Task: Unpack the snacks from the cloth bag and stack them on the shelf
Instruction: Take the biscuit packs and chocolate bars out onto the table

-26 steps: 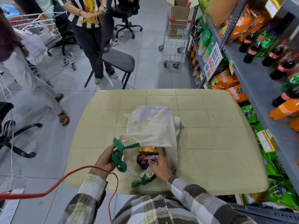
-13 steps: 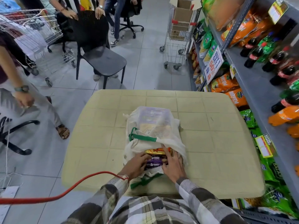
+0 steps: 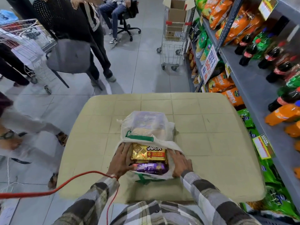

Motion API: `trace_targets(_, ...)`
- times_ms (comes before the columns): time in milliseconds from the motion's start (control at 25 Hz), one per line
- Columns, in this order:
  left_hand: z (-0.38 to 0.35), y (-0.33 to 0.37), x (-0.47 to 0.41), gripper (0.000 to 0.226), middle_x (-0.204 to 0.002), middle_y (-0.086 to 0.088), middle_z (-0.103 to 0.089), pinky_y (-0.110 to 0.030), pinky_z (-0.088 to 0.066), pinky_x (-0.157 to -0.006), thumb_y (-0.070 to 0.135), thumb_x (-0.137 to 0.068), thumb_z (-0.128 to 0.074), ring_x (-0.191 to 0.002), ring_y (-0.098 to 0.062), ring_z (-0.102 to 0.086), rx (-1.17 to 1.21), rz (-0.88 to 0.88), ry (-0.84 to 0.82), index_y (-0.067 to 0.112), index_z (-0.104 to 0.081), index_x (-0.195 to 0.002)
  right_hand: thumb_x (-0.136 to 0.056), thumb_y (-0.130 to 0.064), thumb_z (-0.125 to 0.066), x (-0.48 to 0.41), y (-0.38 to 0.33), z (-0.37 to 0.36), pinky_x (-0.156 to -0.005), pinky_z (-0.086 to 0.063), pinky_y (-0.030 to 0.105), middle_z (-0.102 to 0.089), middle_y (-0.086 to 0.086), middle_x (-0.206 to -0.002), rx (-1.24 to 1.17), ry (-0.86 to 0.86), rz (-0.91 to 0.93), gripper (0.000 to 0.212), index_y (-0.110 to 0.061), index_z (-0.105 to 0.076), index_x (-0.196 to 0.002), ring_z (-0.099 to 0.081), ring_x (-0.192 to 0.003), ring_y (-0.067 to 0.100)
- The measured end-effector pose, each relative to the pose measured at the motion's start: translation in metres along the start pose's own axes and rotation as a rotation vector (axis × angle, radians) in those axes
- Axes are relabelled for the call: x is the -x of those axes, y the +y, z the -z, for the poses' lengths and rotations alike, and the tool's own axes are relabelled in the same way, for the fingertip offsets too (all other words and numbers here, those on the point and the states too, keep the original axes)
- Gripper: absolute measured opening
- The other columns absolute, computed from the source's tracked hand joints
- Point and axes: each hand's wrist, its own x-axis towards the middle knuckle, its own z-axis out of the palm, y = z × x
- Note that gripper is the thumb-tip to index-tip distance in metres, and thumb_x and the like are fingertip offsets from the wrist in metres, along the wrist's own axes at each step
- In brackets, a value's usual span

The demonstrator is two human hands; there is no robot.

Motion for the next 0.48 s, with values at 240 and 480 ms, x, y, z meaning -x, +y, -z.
trace_targets(240,-0.017,-0.007,0.017,0.136,-0.164,-0.006,-0.008,-0.034,-0.014,-0.121,0.061,-0.053,-0.086,-0.152,-0.021,-0.004,0.003,0.047,-0.063,0.01,-0.012,-0.155,-0.062,-0.013,-0.089,0.013,0.025,-0.044,-0.097,-0.051,0.044,-0.034,0.001,-0.156,-0.047,-0.087,-0.006,0.131,-0.037,0.0,-0.155,-0.045,-0.136,0.028)
trace_targets(480,-0.008,-0.011,0.009,0.147,-0.165,-0.007,0.0,-0.039,-0.015,-0.124,0.044,-0.045,-0.093,-0.153,-0.024,-0.001,-0.063,0.049,-0.228,0.013,-0.003,-0.156,-0.065,-0.016,-0.085,-0.002,0.022,-0.026,-0.102,-0.05,0.04,-0.028,0.004,-0.159,-0.137,-0.036,0.096,0.122,-0.031,-0.005,-0.156,-0.047,-0.135,0.029)
